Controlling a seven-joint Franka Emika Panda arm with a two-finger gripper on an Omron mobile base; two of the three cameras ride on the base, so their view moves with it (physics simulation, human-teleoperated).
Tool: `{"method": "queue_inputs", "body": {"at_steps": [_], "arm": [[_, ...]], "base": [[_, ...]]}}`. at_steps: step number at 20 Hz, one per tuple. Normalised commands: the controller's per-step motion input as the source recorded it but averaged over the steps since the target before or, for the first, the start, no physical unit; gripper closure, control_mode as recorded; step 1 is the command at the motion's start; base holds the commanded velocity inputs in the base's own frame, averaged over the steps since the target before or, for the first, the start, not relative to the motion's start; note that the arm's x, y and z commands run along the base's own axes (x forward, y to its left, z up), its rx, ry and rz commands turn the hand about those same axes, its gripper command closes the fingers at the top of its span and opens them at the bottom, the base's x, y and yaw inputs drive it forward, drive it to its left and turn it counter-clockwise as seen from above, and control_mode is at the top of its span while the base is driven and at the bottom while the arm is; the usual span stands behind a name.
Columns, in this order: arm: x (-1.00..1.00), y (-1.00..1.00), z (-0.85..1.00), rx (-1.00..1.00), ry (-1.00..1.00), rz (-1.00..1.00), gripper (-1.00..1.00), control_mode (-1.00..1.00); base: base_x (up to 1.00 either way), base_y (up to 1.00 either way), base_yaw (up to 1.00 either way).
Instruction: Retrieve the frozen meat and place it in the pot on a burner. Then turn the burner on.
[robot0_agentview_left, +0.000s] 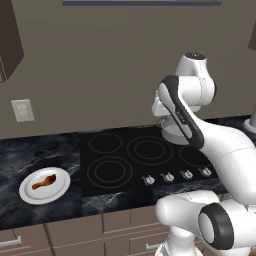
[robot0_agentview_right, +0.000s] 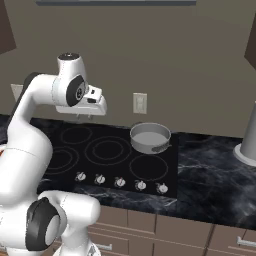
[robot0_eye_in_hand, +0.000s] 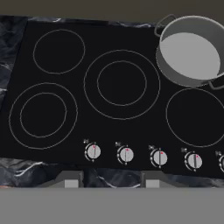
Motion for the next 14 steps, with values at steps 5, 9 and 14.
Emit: {"method": "queue_inputs", "body": {"at_steps": [5, 9, 14], "arm": [[-0.09, 0.00, 0.00, 0.00, 0.00, 0.00, -1.00, -1.00], [-0.09, 0.00, 0.00, 0.00, 0.00, 0.00, -1.00, -1.00], [-0.06, 0.02, 0.00, 0.00, 0.00, 0.00, -1.00, -1.00]], "base": [[0.00, 0.00, 0.00], [0.00, 0.00, 0.00], [0.00, 0.00, 0.00]]}}
